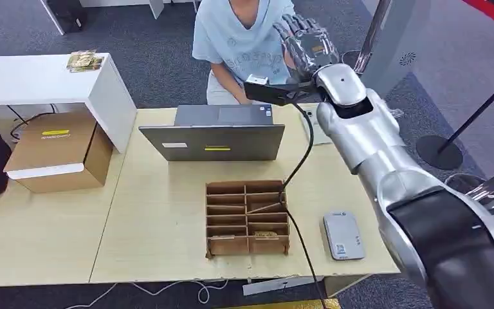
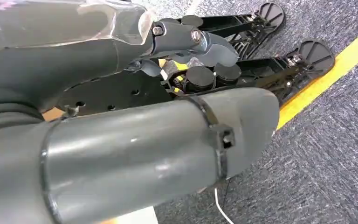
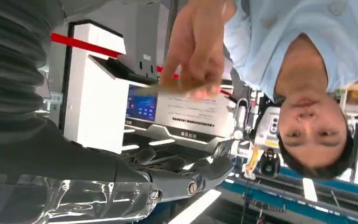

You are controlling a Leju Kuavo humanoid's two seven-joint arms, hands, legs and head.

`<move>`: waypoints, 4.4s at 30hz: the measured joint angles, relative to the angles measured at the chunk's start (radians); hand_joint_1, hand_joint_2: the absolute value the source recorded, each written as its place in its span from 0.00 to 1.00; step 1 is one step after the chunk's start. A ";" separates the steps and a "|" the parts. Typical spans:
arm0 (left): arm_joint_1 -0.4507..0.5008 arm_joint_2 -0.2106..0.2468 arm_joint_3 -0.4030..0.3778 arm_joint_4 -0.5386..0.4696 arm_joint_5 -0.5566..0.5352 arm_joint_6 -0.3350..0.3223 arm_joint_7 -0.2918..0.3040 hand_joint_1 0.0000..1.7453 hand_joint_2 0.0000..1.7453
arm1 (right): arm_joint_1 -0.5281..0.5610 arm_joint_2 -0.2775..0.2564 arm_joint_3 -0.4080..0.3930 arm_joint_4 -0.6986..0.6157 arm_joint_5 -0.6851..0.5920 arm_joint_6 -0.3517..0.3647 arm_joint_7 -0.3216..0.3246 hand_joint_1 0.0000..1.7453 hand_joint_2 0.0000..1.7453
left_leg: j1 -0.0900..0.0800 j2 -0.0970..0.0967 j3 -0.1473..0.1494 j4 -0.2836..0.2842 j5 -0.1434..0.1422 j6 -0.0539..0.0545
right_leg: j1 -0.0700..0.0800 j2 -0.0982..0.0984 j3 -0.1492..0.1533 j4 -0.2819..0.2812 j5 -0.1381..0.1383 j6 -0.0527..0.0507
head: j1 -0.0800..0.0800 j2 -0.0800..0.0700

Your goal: Pass the card to the sensor for recognition and then transmit it.

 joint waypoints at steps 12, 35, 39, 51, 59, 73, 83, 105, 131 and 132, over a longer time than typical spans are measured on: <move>0.000 0.003 0.000 0.000 0.000 0.008 0.006 0.00 0.00 | -0.002 0.005 0.005 0.096 -0.045 -0.065 0.002 0.00 1.00 | 0.000 0.000 0.000 0.000 0.000 0.000 | 0.000 0.000 -0.001 0.000 0.000 0.000 | 0.000 0.000; 0.001 0.006 0.000 0.000 0.000 0.006 0.010 0.00 0.00 | 0.010 -0.057 -0.020 0.111 -0.069 -0.132 0.021 1.00 1.00 | 0.000 0.000 0.000 0.000 0.000 0.000 | 0.000 0.001 -0.001 0.000 0.000 0.000 | 0.000 0.000; 0.001 0.006 0.000 0.000 0.000 0.006 0.010 0.00 0.00 | 0.018 -0.066 -0.026 0.106 -0.076 -0.154 0.021 1.00 1.00 | 0.000 0.000 0.000 0.000 0.000 0.000 | 0.000 0.001 -0.001 0.000 0.000 0.000 | 0.000 0.000; 0.000 0.004 0.000 0.000 0.000 0.012 -0.005 0.00 0.00 | 0.125 -0.097 -0.173 -0.036 -0.394 -0.303 -0.133 1.00 1.00 | 0.000 0.000 0.000 0.000 0.000 0.000 | 0.000 0.000 -0.001 0.000 0.000 0.000 | 0.000 0.000; 0.002 -0.016 0.000 0.000 0.000 0.024 -0.021 0.00 0.00 | 0.456 -0.164 -0.350 -0.447 -0.986 0.099 -0.206 1.00 1.00 | 0.000 -0.006 -0.001 0.001 0.000 0.000 | 0.000 -0.005 -0.001 -0.002 0.000 0.001 | 0.000 0.000; 0.012 -0.032 0.000 0.000 0.000 -0.003 -0.014 0.00 0.00 | 0.958 -0.443 -0.574 -0.918 -1.315 0.474 -0.151 1.00 1.00 | -0.001 -0.003 -0.002 0.001 -0.003 0.003 | 0.000 -0.003 -0.001 -0.003 -0.002 0.002 | 0.000 0.000; 0.015 -0.045 0.000 0.000 0.000 -0.001 0.004 0.00 0.00 | 1.289 -0.534 -0.639 -1.142 -1.280 0.553 -0.003 1.00 1.00 | -0.001 -0.006 -0.003 0.000 -0.004 0.004 | 0.000 -0.007 0.000 -0.003 -0.003 0.003 | 0.000 0.000; 0.017 -0.045 0.000 0.000 0.000 0.029 0.031 0.00 0.00 | 1.232 -0.554 -0.385 -0.955 -1.089 0.485 0.070 1.00 1.00 | -0.001 0.000 -0.001 0.000 -0.004 0.003 | -0.001 0.000 0.000 -0.003 -0.002 0.002 | -0.001 0.000; 0.018 -0.045 0.000 0.000 0.000 0.003 0.029 0.00 0.00 | 1.112 -0.559 -0.250 -0.805 -0.876 0.367 0.098 1.00 1.00 | -0.001 0.000 -0.001 0.000 -0.004 0.004 | -0.001 0.000 0.000 -0.003 -0.002 0.002 | 0.000 0.000; 0.018 -0.045 0.000 0.000 0.000 -0.006 0.029 0.00 0.00 | 1.111 -0.559 -0.247 -0.803 -0.867 0.367 0.098 1.00 1.00 | -0.001 0.000 -0.001 0.000 -0.004 0.004 | -0.001 0.000 0.000 -0.003 -0.002 0.002 | 0.000 0.000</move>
